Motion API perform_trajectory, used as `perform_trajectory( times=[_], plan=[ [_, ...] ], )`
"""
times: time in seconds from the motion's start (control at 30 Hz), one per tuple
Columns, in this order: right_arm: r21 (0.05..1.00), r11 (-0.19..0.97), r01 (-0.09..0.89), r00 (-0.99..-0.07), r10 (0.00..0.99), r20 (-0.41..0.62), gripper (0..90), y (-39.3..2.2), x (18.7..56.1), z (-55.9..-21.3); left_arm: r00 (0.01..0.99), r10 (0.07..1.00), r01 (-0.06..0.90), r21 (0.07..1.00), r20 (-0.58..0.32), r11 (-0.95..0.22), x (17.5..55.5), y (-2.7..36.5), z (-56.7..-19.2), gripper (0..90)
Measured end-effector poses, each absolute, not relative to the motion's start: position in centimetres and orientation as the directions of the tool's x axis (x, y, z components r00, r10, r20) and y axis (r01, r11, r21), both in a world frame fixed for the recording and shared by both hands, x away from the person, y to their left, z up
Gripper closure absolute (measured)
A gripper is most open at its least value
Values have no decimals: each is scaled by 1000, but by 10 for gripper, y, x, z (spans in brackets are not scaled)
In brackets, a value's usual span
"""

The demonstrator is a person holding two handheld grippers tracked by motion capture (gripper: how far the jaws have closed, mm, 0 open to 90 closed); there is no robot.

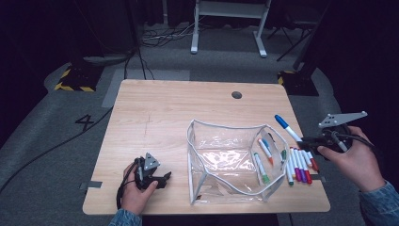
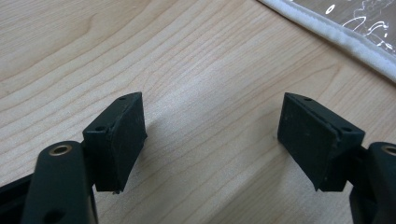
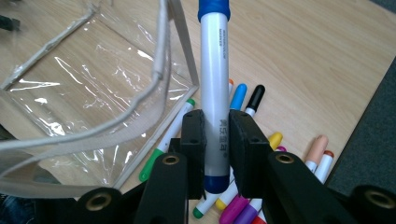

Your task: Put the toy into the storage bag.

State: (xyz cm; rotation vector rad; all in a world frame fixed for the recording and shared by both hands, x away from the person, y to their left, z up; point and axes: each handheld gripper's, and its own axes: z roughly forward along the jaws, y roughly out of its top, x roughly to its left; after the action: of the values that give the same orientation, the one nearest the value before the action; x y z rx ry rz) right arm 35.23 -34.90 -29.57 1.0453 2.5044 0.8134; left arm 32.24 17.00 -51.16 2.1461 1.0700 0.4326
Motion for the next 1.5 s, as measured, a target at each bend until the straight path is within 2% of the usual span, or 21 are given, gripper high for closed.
perform_trajectory(
  times=[0.23, 0.6, 1.07, 1.5],
  plan=[
    [607, 619, 498, -743, 666, -70, 764, -332, 348, -278, 605, 796, 566, 708, -9, -422, 322, 170, -512, 237],
    [556, 733, 392, -864, 501, -52, 764, -282, 344, -260, 605, 796, 566, 708, -9, -422, 322, 170, -512, 237],
    [464, 844, 269, -939, 336, -67, 763, -227, 342, -266, 605, 796, 567, 708, -10, -422, 322, 170, -512, 237],
    [373, 906, 199, -971, 233, -47, 764, -196, 336, -279, 608, 794, 565, 707, -8, -426, 323, 170, -512, 235]
  ],
)
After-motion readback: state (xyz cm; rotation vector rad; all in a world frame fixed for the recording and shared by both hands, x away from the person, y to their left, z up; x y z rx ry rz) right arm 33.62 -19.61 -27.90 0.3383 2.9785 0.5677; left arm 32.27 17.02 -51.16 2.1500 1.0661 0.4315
